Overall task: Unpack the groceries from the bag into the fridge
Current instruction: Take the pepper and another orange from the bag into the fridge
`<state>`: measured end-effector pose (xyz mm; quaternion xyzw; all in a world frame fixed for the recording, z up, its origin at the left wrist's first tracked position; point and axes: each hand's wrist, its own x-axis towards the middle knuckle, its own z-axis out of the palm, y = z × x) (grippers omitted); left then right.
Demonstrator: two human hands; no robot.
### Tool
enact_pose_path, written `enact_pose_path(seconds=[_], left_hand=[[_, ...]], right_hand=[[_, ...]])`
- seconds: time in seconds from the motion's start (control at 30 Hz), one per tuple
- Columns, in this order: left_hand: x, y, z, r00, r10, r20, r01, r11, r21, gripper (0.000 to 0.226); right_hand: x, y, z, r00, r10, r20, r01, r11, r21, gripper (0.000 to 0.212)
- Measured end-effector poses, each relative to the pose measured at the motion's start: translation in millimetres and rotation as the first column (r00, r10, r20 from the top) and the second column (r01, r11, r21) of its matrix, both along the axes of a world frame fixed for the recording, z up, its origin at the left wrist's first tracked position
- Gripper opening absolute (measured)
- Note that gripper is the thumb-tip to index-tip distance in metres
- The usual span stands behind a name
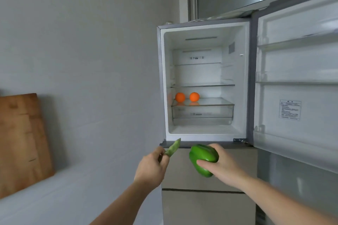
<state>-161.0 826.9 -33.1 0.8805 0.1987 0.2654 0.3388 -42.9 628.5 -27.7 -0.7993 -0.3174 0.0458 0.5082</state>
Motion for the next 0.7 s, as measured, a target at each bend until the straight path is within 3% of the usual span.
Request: enact_pose_path(seconds=[0.13,0.37,0.5,0.7], left_hand=[[74,19,7,0.999,-0.042,0.023,0.041,0.998,0.041,0.023],[202,54,59,0.993,-0.029,0.112,0.017,0.995,0.103,0.024],[257,80,84,0.990,-0.040,0.132,0.017,0.985,0.170,0.023],[347,129,119,0.964,-0.089,0.250,0.042,0.981,0.189,0.023]], right_hand=[[71,14,9,0.997,-0.057,0.050,0.057,0.998,0.004,0.039],[202,58,69,0.996,-0.045,0.082,0.035,0.993,0.116,0.042],[250,88,92,0.990,-0.012,0.137,-0.001,0.995,0.100,0.043],[330,135,137,0.963,-0.111,0.244,0.082,0.989,0.127,0.043]])
